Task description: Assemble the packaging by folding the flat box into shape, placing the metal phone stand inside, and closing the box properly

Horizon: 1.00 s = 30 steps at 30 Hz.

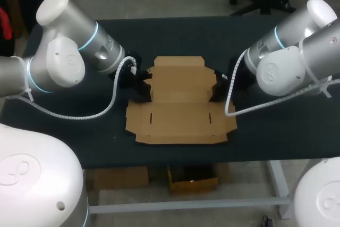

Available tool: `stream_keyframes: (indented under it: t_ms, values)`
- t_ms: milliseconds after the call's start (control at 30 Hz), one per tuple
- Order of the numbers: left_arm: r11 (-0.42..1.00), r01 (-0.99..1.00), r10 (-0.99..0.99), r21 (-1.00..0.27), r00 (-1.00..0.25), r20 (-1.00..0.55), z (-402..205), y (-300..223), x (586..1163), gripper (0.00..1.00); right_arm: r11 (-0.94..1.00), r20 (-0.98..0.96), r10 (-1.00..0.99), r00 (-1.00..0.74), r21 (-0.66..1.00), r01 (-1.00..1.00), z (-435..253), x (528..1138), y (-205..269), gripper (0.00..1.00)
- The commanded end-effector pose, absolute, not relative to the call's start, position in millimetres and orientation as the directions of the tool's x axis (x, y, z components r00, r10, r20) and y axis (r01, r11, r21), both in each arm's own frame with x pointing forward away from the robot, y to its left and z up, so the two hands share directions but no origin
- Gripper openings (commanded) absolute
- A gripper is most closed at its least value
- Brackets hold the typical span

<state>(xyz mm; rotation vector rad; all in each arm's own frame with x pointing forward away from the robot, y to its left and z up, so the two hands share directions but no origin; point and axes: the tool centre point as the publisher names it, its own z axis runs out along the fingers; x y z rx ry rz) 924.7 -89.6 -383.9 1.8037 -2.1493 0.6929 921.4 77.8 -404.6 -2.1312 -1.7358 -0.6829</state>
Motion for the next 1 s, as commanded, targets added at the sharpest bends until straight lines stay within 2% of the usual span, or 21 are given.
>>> stream_keyframes:
  t_ms: [33,1000]
  values:
    - [0.122,-0.974,-0.86,-0.189,-0.199,0.47,-384,-94,928,0.0,-0.212,0.544,0.826,0.151,0.05,0.976,-407,926,79,0.0]
    - [0.142,-0.975,-0.857,-0.173,-0.208,0.472,-382,-99,924,0.0,-0.202,0.553,0.822,0.135,0.061,0.977,-410,946,84,0.0]
